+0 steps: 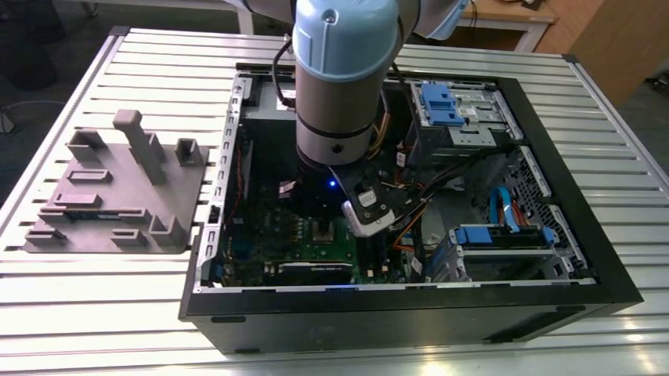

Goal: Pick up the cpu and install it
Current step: 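Place the cpu into insertion slot, then close the cpu cover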

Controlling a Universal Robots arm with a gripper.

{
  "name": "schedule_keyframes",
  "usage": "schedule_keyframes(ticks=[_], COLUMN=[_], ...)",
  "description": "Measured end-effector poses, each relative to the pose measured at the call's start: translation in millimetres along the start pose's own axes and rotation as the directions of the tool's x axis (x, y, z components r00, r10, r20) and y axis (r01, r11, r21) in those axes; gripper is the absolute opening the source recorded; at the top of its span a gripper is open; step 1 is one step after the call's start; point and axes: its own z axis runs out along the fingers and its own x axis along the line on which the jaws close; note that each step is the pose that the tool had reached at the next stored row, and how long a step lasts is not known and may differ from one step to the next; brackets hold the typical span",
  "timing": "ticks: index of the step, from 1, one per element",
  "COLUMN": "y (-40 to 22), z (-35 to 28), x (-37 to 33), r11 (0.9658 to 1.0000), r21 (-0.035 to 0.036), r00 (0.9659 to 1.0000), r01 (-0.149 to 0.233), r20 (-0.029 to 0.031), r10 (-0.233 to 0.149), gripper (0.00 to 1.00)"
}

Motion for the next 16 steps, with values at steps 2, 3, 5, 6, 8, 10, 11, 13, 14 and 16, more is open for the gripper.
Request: schedule_keyframes(ticks=[2,3,5,6,8,10,11,13,14,16], y=[0.0,0.0,0.0,0.0,0.0,0.0,0.0,-0.1,0.0,0.0], z=[-0.1,-0.1,-0.2,-0.3,-1.5,-1.6,-1.8,-3.2,-4.0,-5.4], x=[0.0,0.0,0.0,0.0,0.0,0.0,0.0,0.0,0.0,-0.1], r11=[1.0,1.0,1.0,1.0,1.0,1.0,1.0,1.0,1.0,1.0], r21=[0.0001,0.0,0.0001,0.0001,0.0001,0.0001,0.0002,0.0005,0.0001,0.0001], r00=[1.0,1.0,1.0,1.0,1.0,1.0,1.0,1.0,1.0,1.0], r01=[0.0,0.0,0.0,0.0,0.0,0.0,0.0,0.0,0.0,0.0], r20=[0.0,0.0,0.0,0.0,0.0,0.0,-0.0001,-0.0001,0.0,0.0], r10=[0.0,0.0,0.0,0.0,0.0,0.0,0.0,0.0,0.0,0.0], gripper=[0.1,0.1,0.1,0.1,0.1,0.1,0.1,0.1,0.1,0.1])
